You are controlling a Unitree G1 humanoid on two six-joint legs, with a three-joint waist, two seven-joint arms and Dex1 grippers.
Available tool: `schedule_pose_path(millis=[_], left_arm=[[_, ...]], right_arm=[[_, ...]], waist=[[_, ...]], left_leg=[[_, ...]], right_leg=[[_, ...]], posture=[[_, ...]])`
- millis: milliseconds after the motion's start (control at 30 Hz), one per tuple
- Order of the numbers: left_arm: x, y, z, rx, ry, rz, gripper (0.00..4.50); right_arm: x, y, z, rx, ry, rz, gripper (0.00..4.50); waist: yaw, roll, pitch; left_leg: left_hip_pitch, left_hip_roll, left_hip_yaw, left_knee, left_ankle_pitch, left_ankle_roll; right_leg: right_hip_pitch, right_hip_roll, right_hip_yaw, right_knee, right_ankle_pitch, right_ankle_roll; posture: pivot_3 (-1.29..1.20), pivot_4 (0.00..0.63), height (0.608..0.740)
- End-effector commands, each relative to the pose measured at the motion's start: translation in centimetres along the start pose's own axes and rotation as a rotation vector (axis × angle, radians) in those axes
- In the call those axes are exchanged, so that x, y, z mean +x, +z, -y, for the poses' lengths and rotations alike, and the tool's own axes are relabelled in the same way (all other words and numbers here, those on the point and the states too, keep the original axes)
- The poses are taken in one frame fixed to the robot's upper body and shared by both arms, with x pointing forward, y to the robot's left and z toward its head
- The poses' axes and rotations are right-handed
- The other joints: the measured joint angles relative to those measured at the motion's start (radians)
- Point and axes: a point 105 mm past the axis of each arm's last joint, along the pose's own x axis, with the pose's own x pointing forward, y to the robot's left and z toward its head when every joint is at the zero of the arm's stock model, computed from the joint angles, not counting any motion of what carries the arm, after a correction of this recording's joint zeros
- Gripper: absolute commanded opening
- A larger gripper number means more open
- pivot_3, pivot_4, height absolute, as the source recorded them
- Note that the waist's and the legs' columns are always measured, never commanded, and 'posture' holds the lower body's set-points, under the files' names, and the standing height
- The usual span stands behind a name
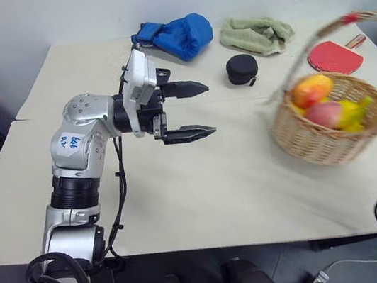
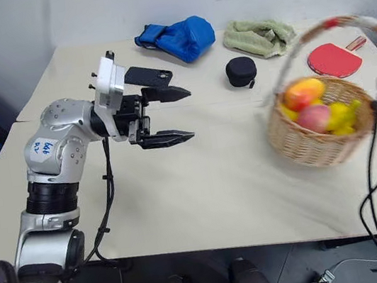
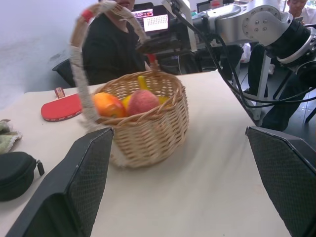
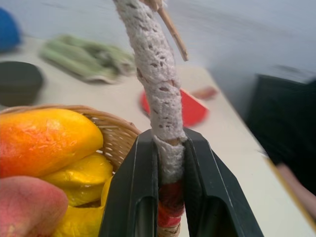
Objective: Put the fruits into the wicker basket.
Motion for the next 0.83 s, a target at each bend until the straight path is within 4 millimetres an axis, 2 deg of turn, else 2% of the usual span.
schedule_pose_path(millis=[33, 100, 167, 200, 367, 467, 533, 733, 767, 833], left_arm=[[0.2, 1.0, -0.2, 0.038, -0.004, 0.018, 4.50], [0.2, 0.9, -0.3, 0.037, -0.003, 0.019, 4.50], [0.1, 0.9, -0.4, 0.033, -0.003, 0.021, 4.50], [0.1, 0.9, -0.4, 0.029, -0.005, 0.022, 4.50], [-0.2, 0.6, -0.1, 0.018, -0.022, 0.012, 4.50], [-0.8, 0.3, -0.1, 0.010, -0.024, -0.003, 4.50], [-1.2, 0.4, -0.1, 0.007, -0.026, -0.010, 4.50], [-2.3, 1.4, 0.0, -0.006, -0.049, 0.000, 4.50], [-2.5, 1.5, -0.1, -0.009, -0.049, 0.001, 4.50], [-2.8, 1.5, -0.1, -0.011, -0.061, -0.005, 4.50]], right_arm=[[-1.0, 0.7, 1.9, -0.022, -0.091, 0.078, 0.31], [-1.5, 0.0, 2.7, -0.010, -0.132, 0.069, 0.31], [-2.1, -0.3, 2.8, 0.016, -0.126, 0.064, 1.00], [-2.4, -0.3, 2.5, 0.028, -0.106, 0.065, 1.19], [-4.7, 0.1, 2.0, -0.010, -0.001, 0.011, 3.00], [-7.5, 1.0, 1.7, -0.090, 0.165, -0.081, 3.90], [-10.1, 1.9, 2.1, -0.139, 0.295, -0.163, 4.48], [-16.5, 4.9, 5.0, -0.062, 0.521, -0.341, 4.48], [-17.1, 5.4, 5.7, -0.044, 0.527, -0.354, 4.48], [-17.2, 5.9, 7.7, -0.039, 0.479, -0.352, 4.48]], waist=[[-0.013, 0.000, 0.000], [-0.017, 0.001, 0.000], [-0.016, 0.001, 0.000], [-0.016, 0.001, 0.000], [-0.014, 0.002, 0.001], [-0.013, 0.004, 0.001], [-0.006, 0.007, 0.002], [-0.017, 0.002, 0.004], [-0.019, 0.000, 0.006], [-0.020, -0.001, 0.006]], left_leg=[[0.000, 0.000, 0.001, 0.000, 0.000, 0.000], [0.002, 0.000, 0.003, 0.000, 0.001, 0.000], [0.004, 0.000, 0.003, 0.000, 0.002, 0.000], [0.005, 0.000, 0.003, -0.001, 0.001, 0.000], [0.007, 0.000, 0.003, -0.002, 0.001, 0.000], [0.008, -0.001, 0.004, -0.003, 0.001, 0.000], [0.009, -0.002, 0.004, -0.004, 0.001, 0.001], [0.026, -0.003, 0.001, -0.015, -0.003, 0.008], [0.029, -0.004, 0.001, -0.016, -0.005, 0.009], [0.033, -0.003, 0.000, -0.016, -0.008, 0.011]], right_leg=[[0.000, 0.000, 0.001, 0.000, 0.000, 0.000], [0.001, 0.001, 0.003, 0.001, 0.000, 0.000], [0.002, 0.001, 0.004, 0.001, 0.000, 0.000], [0.003, 0.001, 0.004, 0.001, 0.000, 0.000], [0.005, 0.001, 0.005, -0.002, 0.000, 0.000], [0.007, 0.001, 0.005, -0.003, 0.000, 0.000], [0.009, 0.001, 0.005, -0.006, -0.001, 0.001], [0.031, 0.001, 0.005, -0.024, 0.000, 0.003], [0.035, 0.000, 0.005, -0.027, 0.000, 0.003], [0.042, -0.001, 0.003, -0.031, -0.001, 0.003]], posture=[[0.00, 0.150, 0.740], [0.00, 0.150, 0.740], [0.00, 0.150, 0.740], [0.00, 0.150, 0.740], [0.00, 0.150, 0.740], [0.00, 0.150, 0.740], [0.00, 0.150, 0.740], [0.00, 0.150, 0.740], [0.00, 0.150, 0.740], [0.00, 0.150, 0.740]])
